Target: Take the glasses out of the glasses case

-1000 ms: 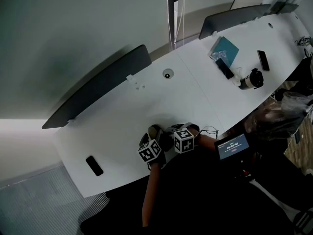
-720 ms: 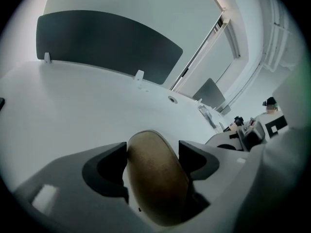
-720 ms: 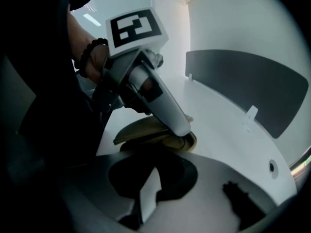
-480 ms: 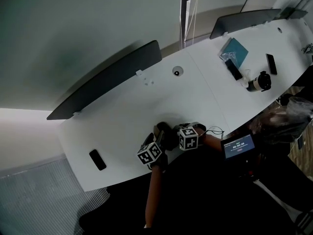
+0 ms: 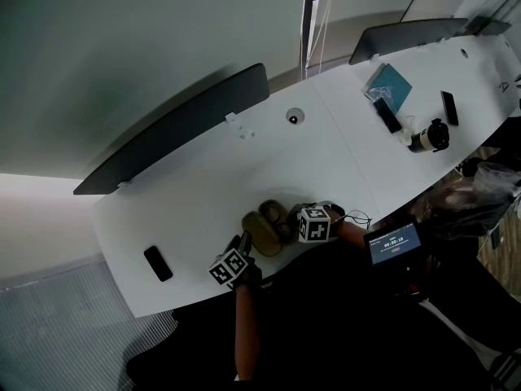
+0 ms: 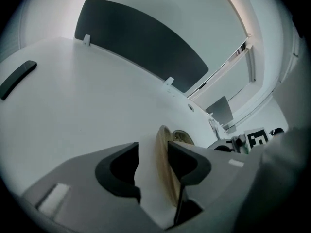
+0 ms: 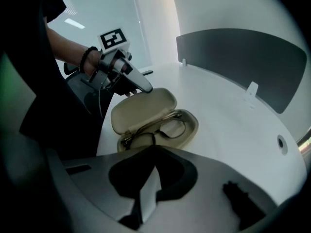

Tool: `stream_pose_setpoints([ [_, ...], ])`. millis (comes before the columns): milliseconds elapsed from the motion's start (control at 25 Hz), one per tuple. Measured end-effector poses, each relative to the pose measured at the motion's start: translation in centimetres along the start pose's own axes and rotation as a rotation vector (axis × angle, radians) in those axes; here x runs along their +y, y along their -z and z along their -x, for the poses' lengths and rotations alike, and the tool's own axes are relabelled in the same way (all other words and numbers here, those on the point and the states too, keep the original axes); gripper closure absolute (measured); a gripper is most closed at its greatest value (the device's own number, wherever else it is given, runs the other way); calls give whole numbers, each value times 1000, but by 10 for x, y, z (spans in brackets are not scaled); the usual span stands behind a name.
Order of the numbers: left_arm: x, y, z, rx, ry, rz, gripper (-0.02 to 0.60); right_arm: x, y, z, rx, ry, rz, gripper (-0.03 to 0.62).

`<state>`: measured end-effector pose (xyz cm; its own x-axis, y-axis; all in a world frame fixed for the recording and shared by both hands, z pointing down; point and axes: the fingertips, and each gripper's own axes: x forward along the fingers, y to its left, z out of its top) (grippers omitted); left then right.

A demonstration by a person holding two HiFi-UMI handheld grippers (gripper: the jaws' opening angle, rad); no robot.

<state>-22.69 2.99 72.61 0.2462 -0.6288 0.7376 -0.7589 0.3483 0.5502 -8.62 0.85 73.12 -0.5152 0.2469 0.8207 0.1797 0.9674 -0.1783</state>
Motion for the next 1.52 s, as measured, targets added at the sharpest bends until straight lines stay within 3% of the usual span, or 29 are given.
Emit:
stream_pose_setpoints([
  [440,27,23,-9,-31,85,234,374,-5,4,0,-16,7,-91,585],
  [520,24,22,-8,-31,75,209,376,-5,4,1,-18,10,-112,585],
  [640,7,17,2,-12,84,110,379,-7,0,4,-24,36,-111,585],
  [760,-17,29,7,59,123,47,377,-14,0,8,-35,77,-133,585],
  [920,-12,58,-6,158,77,3,423,-18,7,6,-56,64,-196,585],
  [1040,-11,56,-12,166,80,-13,400,-18,10,9,-50,62,-221,585],
  [1240,-19,54,6,188,52,-155,377,-20,1,9,-65,74,-230,585],
  [1400,-10,75,2,268,40,-136,376,-14,0,4,-79,45,-277,585],
  [1520,-18,60,2,228,72,-142,374,-15,-12,5,-96,65,-213,585],
])
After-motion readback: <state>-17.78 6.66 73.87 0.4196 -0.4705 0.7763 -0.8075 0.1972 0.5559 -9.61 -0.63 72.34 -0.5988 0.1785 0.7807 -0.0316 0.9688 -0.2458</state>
